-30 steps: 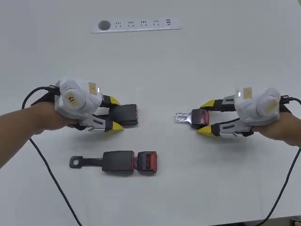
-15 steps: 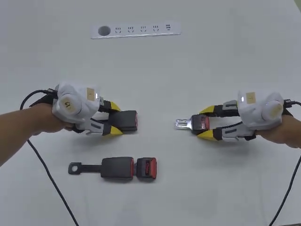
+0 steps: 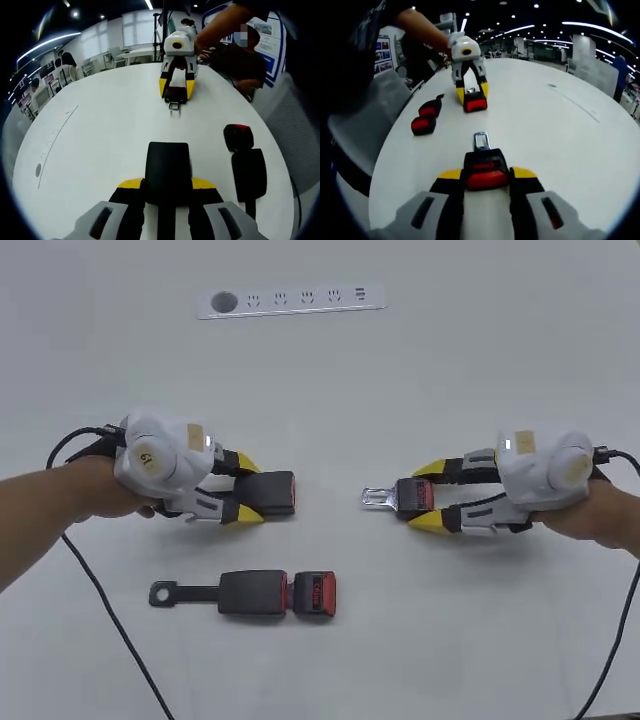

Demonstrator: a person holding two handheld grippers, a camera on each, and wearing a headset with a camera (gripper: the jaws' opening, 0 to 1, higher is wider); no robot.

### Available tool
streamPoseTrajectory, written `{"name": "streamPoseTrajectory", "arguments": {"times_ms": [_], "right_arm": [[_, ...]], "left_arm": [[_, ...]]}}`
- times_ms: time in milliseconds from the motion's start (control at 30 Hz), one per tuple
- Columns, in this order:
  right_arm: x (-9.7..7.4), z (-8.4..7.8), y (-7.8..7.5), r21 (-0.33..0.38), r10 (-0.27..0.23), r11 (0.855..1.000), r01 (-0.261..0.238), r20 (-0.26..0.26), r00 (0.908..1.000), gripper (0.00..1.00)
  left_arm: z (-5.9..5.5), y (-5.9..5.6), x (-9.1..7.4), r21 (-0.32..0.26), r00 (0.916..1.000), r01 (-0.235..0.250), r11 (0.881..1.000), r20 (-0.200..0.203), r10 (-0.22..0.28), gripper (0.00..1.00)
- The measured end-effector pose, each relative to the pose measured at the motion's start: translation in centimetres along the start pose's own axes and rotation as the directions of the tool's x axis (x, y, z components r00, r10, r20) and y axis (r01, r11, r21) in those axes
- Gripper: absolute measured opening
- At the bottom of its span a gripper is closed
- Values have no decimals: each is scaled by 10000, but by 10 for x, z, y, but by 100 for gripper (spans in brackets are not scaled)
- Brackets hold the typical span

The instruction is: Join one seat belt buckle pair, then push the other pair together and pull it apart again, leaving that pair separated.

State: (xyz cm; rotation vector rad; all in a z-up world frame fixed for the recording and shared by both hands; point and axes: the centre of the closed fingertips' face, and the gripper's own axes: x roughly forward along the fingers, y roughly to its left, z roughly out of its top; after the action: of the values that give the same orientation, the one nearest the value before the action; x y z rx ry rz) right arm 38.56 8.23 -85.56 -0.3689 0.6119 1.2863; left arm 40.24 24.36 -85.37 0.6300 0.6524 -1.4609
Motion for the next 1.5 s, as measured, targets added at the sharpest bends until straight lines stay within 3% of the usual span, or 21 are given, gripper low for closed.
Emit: {"name": "streamPoseTrajectory", "arguments": {"times_ms": [467, 767, 1067, 1300, 1500], "right_arm": [[25, 23, 10, 139, 198, 9997, -206, 592, 9980, 35], [39, 36, 7, 136, 342, 9993, -355, 829, 9960, 35], [58, 50, 7, 330, 339, 9988, -370, 906, 9953, 35], [67, 57, 7, -56, 275, 9996, -272, 702, 9972, 35], [67, 58, 6, -50, 318, 9995, -316, 543, 9980, 35]], "left_arm": [[0, 0, 1, 57, 9999, 50, 10000, -155, -49, 34], [0, -1, 2, 102, 9996, 78, 9999, -267, -76, 34], [0, -1, 2, 161, 9993, 135, 9998, -357, -130, 34], [0, -2, 3, 262, 9989, 198, 9995, -422, -187, 34], [-1, -2, 4, 384, 9980, 298, 9988, -574, -275, 34]]}}
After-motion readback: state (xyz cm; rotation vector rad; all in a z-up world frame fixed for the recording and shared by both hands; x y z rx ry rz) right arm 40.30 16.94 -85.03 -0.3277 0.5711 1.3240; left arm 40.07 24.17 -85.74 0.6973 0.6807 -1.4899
